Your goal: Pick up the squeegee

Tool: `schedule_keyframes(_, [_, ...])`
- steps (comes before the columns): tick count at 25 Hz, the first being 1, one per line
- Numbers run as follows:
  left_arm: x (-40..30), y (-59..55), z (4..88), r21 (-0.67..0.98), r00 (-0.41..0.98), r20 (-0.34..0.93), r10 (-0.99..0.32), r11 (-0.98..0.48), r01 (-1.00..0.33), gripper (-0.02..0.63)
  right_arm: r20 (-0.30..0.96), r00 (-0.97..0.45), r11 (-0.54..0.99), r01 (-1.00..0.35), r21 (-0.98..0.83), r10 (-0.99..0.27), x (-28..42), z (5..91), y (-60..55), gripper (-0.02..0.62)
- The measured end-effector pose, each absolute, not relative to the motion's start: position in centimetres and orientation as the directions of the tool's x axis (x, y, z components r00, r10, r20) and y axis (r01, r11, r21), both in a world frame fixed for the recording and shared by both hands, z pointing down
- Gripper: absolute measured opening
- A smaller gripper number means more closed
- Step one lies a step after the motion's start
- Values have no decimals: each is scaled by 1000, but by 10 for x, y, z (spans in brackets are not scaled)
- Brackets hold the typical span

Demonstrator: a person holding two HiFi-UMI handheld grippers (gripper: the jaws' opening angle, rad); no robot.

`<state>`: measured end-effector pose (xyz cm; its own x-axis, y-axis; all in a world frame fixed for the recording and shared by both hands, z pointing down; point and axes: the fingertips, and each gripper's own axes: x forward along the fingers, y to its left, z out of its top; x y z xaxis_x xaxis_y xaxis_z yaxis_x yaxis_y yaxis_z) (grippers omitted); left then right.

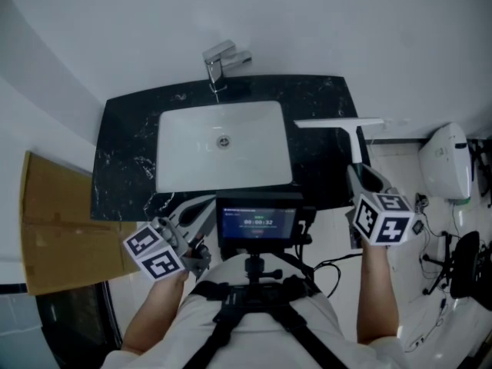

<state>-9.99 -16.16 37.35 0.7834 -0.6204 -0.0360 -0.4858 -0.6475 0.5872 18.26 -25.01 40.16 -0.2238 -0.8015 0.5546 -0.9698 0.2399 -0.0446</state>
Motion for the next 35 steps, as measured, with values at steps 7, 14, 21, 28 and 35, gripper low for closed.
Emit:
schedule_keyframes(7, [-101,-161,376,588,788,-33,-615,-649,-482,-3,563,-220,234,-971,-47,-797,184,407,-236,86])
schedule_keyframes(14, [-103,-161,377,585,792,-30,-610,-653,-481,-3,555,-222,237,-970,-46,-801,181,403,-229,86])
schedule_keyframes(21, [-104,-159,376,582,791,-38,-611,-657,-480,-3,545,-228,249,-968,-37,-807,178,397,-223,86])
schedule_keyframes(28, [-109,-157,374,577,780,-33,-625,-649,-496,-3,536,-245,265,-963,-42,-807,172,393,-220,86])
schedule_keyframes(35, [-114,-157,372,574,770,-28,-637,-641,-510,-3,533,-248,267,-963,-44,-809,171,391,-216,86])
